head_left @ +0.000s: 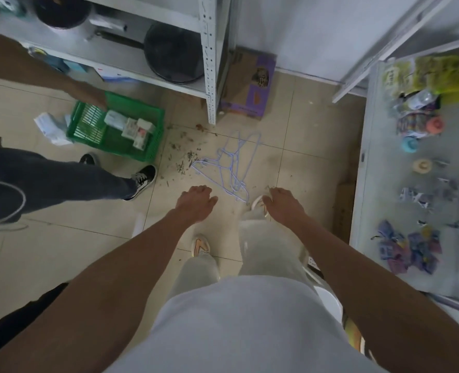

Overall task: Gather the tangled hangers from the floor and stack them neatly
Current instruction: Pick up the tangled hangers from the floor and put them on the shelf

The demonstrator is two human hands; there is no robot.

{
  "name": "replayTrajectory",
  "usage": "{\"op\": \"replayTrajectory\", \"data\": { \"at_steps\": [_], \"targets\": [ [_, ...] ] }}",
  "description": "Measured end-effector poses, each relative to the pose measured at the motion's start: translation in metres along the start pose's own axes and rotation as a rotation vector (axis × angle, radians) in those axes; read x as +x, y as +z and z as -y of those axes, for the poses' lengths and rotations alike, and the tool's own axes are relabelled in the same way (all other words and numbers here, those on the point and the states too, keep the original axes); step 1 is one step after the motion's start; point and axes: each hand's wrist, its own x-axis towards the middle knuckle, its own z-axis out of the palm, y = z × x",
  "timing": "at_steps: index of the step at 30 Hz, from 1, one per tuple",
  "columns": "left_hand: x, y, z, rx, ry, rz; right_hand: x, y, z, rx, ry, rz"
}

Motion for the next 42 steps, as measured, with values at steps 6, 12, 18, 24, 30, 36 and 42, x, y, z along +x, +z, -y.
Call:
{"op": "replayTrajectory", "data": {
  "at_steps": [6, 12, 18, 24, 30, 36, 42],
  "targets": [
    [0.078, -0.012, -0.02, -0.092, -0.073, 0.004, 0.082, -0.021, -0.002, 0.023, -0.004, 0.093],
    [0.226, 0.05, -0.011, -0.302, -0.207, 0.014, 0.234, 0.023, -0.011, 0.07, -0.005, 0.135],
    [0.422, 0.185, 0.033, -0.704, -0.509, -0.092, 0.444, 0.158, -0.027, 0.074, -0.01, 0.146],
    [0.582, 0.319, 0.082, -1.08, -0.629, -0.129, 0.618, 0.283, -0.04, 0.009, 0.081, -0.053],
    [0.661, 0.386, 0.091, -1.245, -0.669, -0.108, 0.702, 0.361, -0.044, 0.063, 0.087, -0.21],
    [0.683, 0.378, 0.067, -1.189, -0.837, -0.235, 0.718, 0.379, -0.048, 0.294, 0.07, -0.227],
    [0.647, 0.347, 0.058, -1.718, -0.662, -0.211, 0.694, 0.343, -0.05, 0.533, -0.037, -0.096]
  ]
}}
